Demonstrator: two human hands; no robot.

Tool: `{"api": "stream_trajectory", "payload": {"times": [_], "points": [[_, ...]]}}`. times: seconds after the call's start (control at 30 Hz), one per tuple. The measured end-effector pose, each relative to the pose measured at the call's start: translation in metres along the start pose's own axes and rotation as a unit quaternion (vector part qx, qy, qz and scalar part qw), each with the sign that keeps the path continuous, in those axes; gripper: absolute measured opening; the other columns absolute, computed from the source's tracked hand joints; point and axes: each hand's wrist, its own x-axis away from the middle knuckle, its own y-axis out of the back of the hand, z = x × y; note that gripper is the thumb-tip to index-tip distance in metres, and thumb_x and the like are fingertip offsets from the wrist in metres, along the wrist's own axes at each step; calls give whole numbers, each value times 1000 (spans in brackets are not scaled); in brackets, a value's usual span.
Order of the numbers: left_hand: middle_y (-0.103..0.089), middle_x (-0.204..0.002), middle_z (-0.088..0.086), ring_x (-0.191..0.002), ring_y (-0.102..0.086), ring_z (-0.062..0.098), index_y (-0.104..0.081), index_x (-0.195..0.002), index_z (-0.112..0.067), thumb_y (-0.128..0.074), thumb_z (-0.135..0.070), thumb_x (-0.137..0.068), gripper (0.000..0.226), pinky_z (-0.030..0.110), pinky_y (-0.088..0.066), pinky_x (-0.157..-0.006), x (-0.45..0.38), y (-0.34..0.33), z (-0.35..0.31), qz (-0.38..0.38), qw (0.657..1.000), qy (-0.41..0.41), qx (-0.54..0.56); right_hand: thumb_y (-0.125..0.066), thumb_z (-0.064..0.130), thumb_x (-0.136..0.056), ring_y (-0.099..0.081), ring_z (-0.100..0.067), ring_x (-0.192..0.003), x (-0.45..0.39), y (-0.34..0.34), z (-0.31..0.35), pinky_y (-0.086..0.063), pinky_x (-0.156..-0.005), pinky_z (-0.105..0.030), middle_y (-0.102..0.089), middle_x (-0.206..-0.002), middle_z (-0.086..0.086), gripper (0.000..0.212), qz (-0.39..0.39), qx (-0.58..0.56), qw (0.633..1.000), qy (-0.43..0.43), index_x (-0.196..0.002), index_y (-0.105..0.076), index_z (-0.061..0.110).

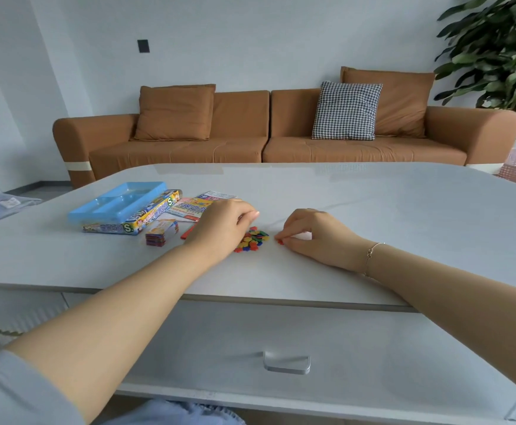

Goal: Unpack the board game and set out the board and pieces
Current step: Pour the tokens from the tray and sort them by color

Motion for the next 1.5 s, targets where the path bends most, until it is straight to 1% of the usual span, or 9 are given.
{"api": "stream_trajectory", "payload": {"times": [0.3,0.43,0.5,0.7,0.93,1.03,1.23,1.4,1.5], "points": [[-59,-68,3,-69,-55,22,-61,-71,-8,-51,-22,-94,29,37,-47,-67,-6,19,5,-33,998,47,8,-68,36,-82,-54,-8,-72,-20,-15,15,-50,-71,-33,-60,-80,12,12,-37,-12,996,-79,-82,-72,24],[-68,-108,3,-102,-61,20,-69,-108,-10,-50,-8,-90,26,31,-47,-94,-27,36,18,-12,988,157,11,-59,35,-88,-59,-13,-77,-24,-9,12,-51,-72,-33,-65,-79,13,20,-69,-77,985,-138,-81,-72,22],[-67,-113,7,-108,-59,23,-69,-108,-9,-49,-1,-86,31,30,-46,-96,-44,42,31,41,980,192,-42,-54,30,-89,-63,-21,-80,-28,-6,9,-52,-75,-36,-68,-79,6,24,-90,-136,972,-168,-75,-72,24],[-68,-110,12,-103,-62,28,-69,-104,-5,-55,-8,-84,25,36,-51,-92,-90,33,77,205,928,244,-193,-53,23,-89,-63,-27,-79,-42,-1,-1,-53,-75,-39,-68,-74,5,26,-122,-185,956,-190,-71,-72,19],[-64,-114,12,-103,-59,27,-64,-113,-4,-59,-41,-89,44,33,-49,-87,-102,21,92,281,890,272,-234,-52,18,-89,-57,-8,-67,-54,-3,-12,-48,-66,-24,-69,-75,2,26,-122,-262,933,-214,-77,-74,10],[-61,-112,14,-90,-57,27,-61,-115,-5,-50,-57,-88,59,30,-46,-78,-104,18,96,284,885,293,-225,-52,18,-89,-57,-9,-67,-57,-3,-14,-48,-65,-25,-68,-74,2,26,-119,-274,928,-224,-77,-74,10],[-58,-106,10,-95,-59,27,-58,-110,-10,-63,-68,-71,71,35,-52,-87,-116,10,95,316,873,301,-218,-53,20,-90,-55,-14,-69,-59,-7,-18,-47,-63,-29,-68,-74,3,27,-114,-269,929,-228,-74,-74,13],[-58,-97,10,-84,-57,26,-57,-103,-8,-63,-53,-80,50,29,-47,-71,-122,4,90,292,875,282,-264,-52,21,-90,-54,-17,-69,-59,-7,-20,-46,-63,-31,-68,-73,5,27,-115,-266,929,-231,-74,-73,14],[-62,-111,14,-100,-58,30,-60,-109,-5,-53,-40,-91,41,28,-44,-76,-119,2,88,251,893,254,-273,-52,21,-89,-53,-17,-70,-59,-5,-21,-45,-64,-31,-68,-74,5,27,-116,-265,928,-234,-74,-74,15]]}}
